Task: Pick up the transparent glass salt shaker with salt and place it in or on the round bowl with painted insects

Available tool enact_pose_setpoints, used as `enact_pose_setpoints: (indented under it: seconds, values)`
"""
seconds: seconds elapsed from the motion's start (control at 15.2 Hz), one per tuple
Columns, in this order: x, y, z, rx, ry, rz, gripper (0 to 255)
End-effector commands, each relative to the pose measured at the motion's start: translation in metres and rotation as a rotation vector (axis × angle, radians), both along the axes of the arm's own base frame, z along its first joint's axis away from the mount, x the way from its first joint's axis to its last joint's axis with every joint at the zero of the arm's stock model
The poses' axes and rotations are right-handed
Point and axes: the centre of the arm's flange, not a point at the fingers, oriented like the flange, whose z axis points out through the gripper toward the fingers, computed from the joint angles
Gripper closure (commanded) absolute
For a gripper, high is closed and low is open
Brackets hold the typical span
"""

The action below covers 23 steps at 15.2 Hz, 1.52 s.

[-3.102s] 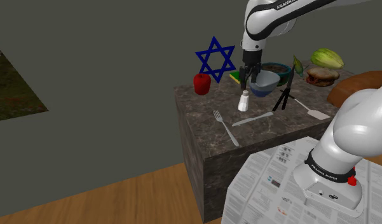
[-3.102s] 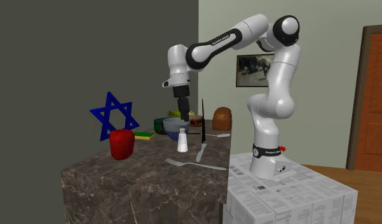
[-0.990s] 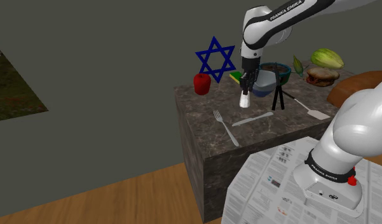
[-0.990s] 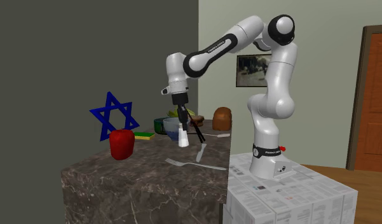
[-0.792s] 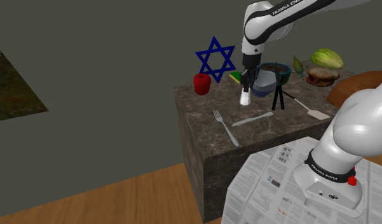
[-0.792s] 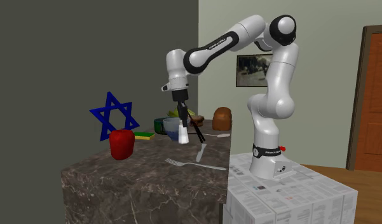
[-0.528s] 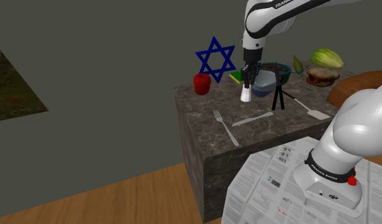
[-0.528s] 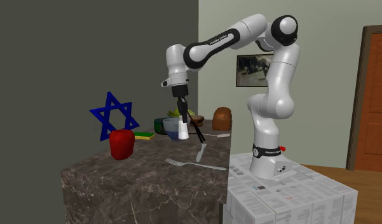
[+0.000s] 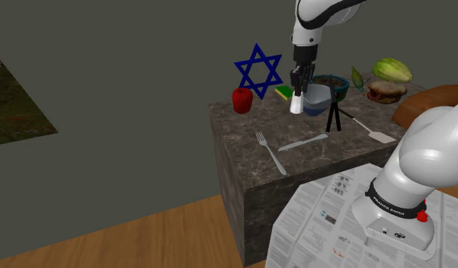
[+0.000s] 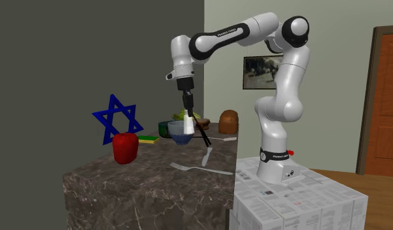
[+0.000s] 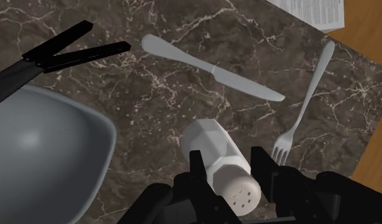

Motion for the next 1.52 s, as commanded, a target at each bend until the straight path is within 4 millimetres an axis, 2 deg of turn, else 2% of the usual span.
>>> enact_pose_setpoints:
  seconds: [0.0,0.73,1.45]
  values:
    - [0.001,-0.001,0.011,0.0,0.0,0.0,255]
    - [0.001,-0.001,0.067,0.0,0.0,0.0,255]
    - [0.0,-0.145,0.08,0.0,0.0,0.0,255]
